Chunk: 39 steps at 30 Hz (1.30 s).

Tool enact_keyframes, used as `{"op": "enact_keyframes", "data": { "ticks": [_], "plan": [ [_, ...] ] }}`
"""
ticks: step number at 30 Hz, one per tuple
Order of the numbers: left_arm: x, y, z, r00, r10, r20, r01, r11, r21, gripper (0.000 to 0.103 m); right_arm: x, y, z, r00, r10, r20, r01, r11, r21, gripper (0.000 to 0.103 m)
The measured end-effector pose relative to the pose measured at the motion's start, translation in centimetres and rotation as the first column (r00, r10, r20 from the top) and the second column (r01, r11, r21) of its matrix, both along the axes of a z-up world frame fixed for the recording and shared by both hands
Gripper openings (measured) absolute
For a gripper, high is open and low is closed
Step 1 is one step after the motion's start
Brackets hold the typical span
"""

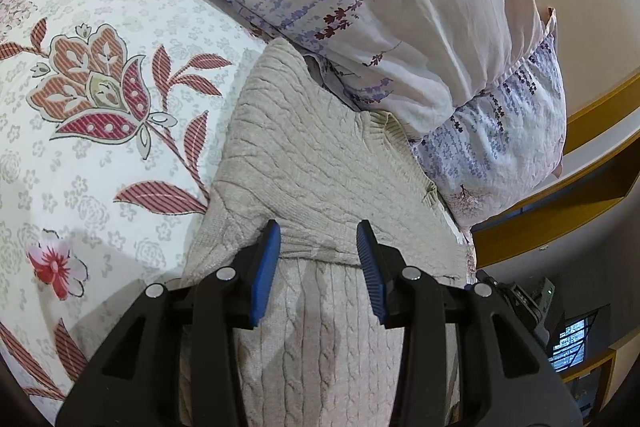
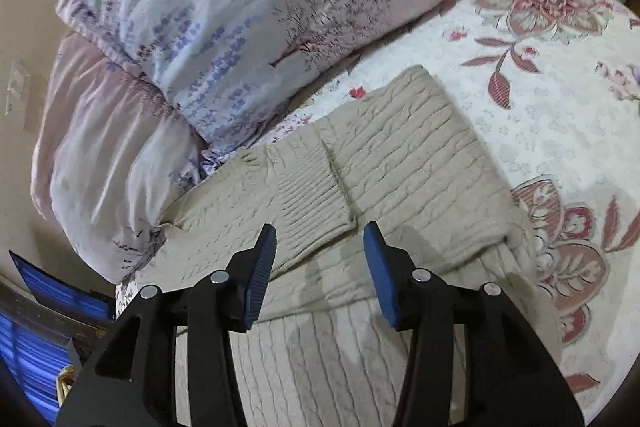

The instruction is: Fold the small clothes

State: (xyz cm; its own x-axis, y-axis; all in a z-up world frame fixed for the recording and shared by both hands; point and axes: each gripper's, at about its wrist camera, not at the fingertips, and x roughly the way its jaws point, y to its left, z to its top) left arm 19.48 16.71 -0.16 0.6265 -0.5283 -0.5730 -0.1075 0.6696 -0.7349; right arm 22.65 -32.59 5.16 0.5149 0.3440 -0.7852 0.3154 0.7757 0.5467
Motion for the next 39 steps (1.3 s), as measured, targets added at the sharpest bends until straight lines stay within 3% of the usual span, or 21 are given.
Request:
{"op": "enact_keyframes", "data": {
  "ticks": [4, 7, 8, 9, 10, 17, 20, 24, 27, 30, 35, 38, 39],
  "plan": [
    [-0.1, 0.0, 0.0, 1.000, 0.000, -0.001, 0.000, 1.000, -0.004, 0.040, 1.2, 0.1, -1.9, 0.998, -0.014, -0.058, 0.015, 1.000, 0.025, 0.035],
    [0.0, 0.1, 0.0, 1.000, -0.004, -0.003, 0.004, 1.000, -0.009, 0.040, 1.7, 0.4, -2.4, 0.998, -0.023, -0.054, 0.024, 0.999, 0.030, 0.030],
    [0.0, 0.1, 0.0, 1.000, -0.004, -0.002, 0.004, 1.000, -0.008, 0.040, 1.7, 0.5, -2.3, 0.999, -0.020, -0.049, 0.021, 0.999, 0.027, 0.024],
    [0.0, 0.1, 0.0, 1.000, -0.004, -0.002, 0.004, 1.000, -0.008, 0.041, 2.0, 0.6, -2.3, 0.999, -0.006, -0.042, 0.007, 1.000, 0.028, 0.009],
    [0.0, 0.1, 0.0, 1.000, -0.006, -0.001, 0.006, 1.000, -0.012, 0.043, 2.2, 0.7, -2.1, 0.999, 0.004, -0.040, -0.003, 1.000, 0.028, 0.008],
    [0.1, 0.0, 0.2, 1.000, -0.022, 0.001, 0.022, 1.000, -0.021, 0.049, -1.3, 1.9, 3.5, 0.986, 0.039, 0.161, -0.028, 0.997, -0.071, 0.008],
    [0.2, 0.0, 0.2, 1.000, -0.029, 0.005, 0.029, 0.999, -0.019, 0.049, -2.3, 2.0, 2.8, 0.991, 0.056, 0.123, -0.040, 0.991, -0.126, 0.008],
    [0.2, 0.0, 0.2, 1.000, -0.030, 0.005, 0.030, 0.999, -0.022, 0.049, -2.6, 1.2, 0.5, 0.998, 0.037, 0.049, -0.032, 0.994, -0.104, 0.008],
    [0.2, 0.0, 0.1, 0.999, -0.031, 0.007, 0.032, 0.999, -0.028, 0.049, -2.5, 1.4, 0.1, 0.998, 0.047, 0.040, -0.041, 0.991, -0.129, 0.008],
    [0.2, 0.0, 0.0, 1.000, -0.030, 0.007, 0.031, 0.999, -0.030, 0.049, -2.3, 1.5, -1.3, 0.999, 0.047, -0.024, -0.050, 0.989, -0.143, 0.008],
    [0.1, 0.1, 0.1, 0.999, -0.037, 0.007, 0.038, 0.999, -0.030, 0.049, -2.2, 1.6, -1.7, 0.997, 0.069, -0.033, -0.073, 0.983, -0.166, 0.008],
    [-0.6, 0.0, 0.5, 0.999, -0.053, 0.002, 0.053, 0.998, -0.017, 0.057, -2.5, 1.0, -0.9, 0.995, 0.088, -0.039, -0.092, 0.989, -0.115, 0.017],
    [-1.0, 0.1, 0.7, 0.999, -0.054, 0.004, 0.054, 0.998, -0.016, 0.059, -2.9, 0.6, -0.5, 0.996, 0.088, -0.027, -0.090, 0.991, -0.099, 0.029]
  ]
}}
